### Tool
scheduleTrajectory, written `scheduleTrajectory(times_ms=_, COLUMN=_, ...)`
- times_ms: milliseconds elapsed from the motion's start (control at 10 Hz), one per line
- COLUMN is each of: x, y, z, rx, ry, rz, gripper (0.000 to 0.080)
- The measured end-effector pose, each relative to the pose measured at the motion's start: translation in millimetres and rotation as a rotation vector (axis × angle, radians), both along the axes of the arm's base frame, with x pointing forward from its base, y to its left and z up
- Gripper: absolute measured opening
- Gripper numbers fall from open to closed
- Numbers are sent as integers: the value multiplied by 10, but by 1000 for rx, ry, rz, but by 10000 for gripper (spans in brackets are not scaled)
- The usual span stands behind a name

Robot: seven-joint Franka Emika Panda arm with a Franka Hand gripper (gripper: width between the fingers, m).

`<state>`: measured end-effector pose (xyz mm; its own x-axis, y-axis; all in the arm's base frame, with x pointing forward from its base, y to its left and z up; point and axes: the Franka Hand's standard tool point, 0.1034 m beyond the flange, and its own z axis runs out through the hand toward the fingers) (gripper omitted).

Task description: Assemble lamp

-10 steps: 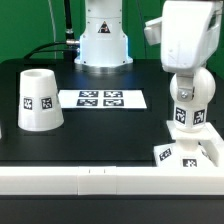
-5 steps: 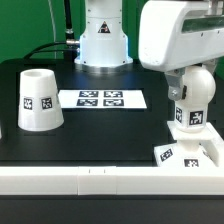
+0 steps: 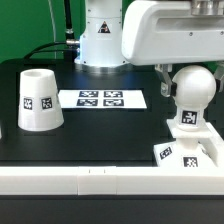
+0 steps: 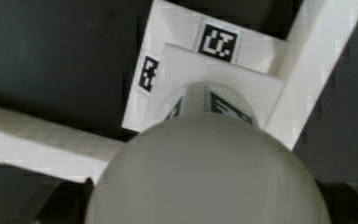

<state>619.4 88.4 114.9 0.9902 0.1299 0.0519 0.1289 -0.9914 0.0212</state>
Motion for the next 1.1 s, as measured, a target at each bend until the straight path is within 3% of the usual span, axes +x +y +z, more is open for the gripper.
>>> scheduleTrajectory(times_ms=900, x=-17, y=-3, z=18, rx=48, ry=2, rz=-601, gripper=577)
scheduleTrajectory(times_ms=1100, x=-25, y=-10, z=14, rx=83, ry=18, rz=-816, gripper=577)
